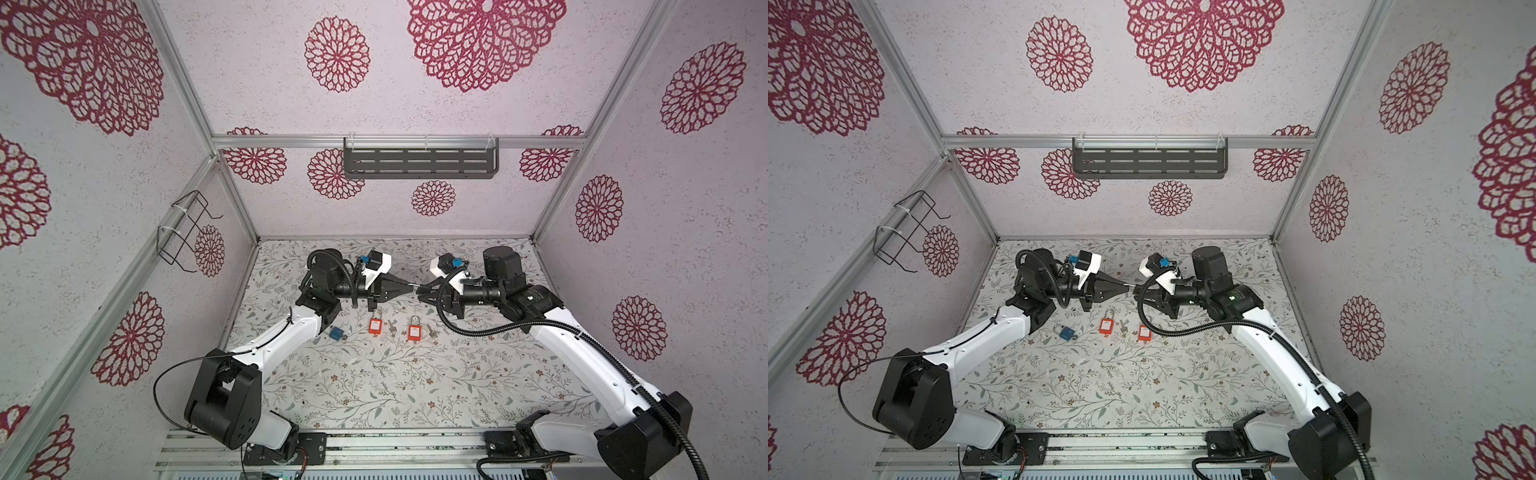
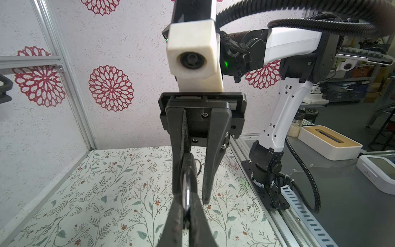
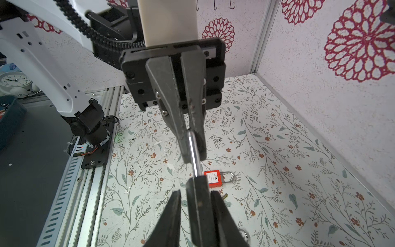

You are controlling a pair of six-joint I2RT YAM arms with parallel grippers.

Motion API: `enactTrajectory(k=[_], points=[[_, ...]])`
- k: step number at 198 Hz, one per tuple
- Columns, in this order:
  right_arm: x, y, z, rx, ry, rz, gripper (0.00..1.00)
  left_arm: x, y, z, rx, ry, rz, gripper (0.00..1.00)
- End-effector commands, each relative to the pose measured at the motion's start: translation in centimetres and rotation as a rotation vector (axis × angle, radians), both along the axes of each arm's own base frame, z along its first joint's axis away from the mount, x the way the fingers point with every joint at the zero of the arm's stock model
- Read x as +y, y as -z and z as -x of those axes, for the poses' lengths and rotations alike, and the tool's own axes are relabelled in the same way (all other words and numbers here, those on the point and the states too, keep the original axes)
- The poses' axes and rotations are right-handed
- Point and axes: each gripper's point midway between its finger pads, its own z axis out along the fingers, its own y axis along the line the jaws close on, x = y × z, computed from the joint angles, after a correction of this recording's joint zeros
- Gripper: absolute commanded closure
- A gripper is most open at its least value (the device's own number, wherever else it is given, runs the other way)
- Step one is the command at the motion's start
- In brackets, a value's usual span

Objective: Lock with the key

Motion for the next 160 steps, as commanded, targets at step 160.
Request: enactTrajectory(k=[160], points=[[1.5,-3.5,1.1,-0.003,-0.138,-0.143,1.00,0.2,2.1,2.1,0.029,0.011,-0.105,1.00]])
